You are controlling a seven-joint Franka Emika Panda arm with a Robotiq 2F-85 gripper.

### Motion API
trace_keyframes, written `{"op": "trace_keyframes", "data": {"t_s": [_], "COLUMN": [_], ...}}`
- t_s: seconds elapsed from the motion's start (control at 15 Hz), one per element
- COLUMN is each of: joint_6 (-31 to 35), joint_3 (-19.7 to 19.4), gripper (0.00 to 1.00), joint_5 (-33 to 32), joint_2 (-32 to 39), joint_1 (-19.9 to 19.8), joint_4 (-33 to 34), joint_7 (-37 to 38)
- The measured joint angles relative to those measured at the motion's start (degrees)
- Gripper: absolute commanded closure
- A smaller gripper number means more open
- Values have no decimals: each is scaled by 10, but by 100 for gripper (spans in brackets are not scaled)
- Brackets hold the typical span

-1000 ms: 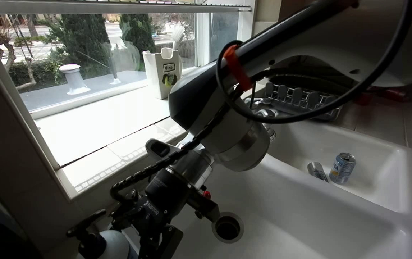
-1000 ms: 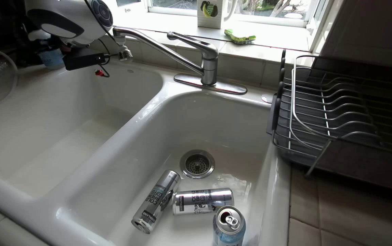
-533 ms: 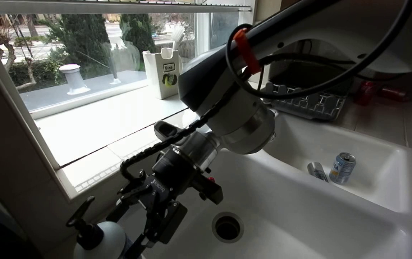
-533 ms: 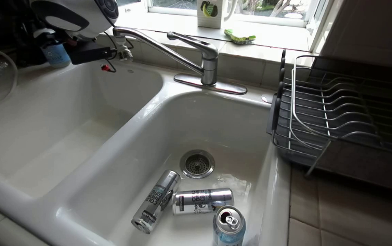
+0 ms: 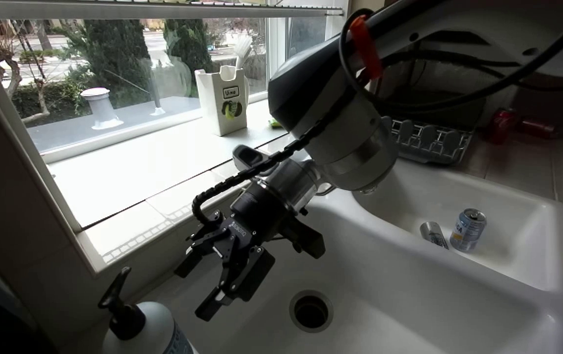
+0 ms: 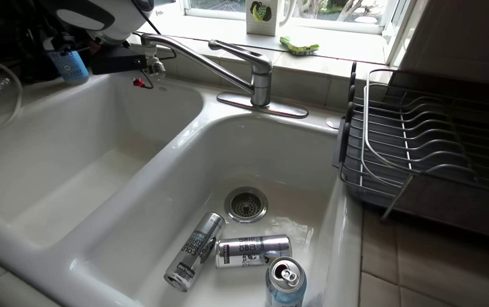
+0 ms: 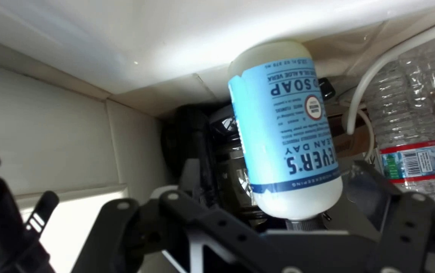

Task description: Put the bottle on the left of the sink

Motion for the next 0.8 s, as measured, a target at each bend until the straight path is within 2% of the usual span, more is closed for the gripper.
{"op": "trace_keyframes", "data": {"t_s": [0.33, 0.53, 0.8], "joint_6": [34, 100, 214], "joint_3": [4, 16, 39], "gripper": [0, 0, 0], "joint_5": [-8, -6, -9], "joint_2": [-67, -121, -178], "joint_1": [5, 15, 32], "joint_4": [-36, -60, -89], "joint_7": [67, 142, 279]}}
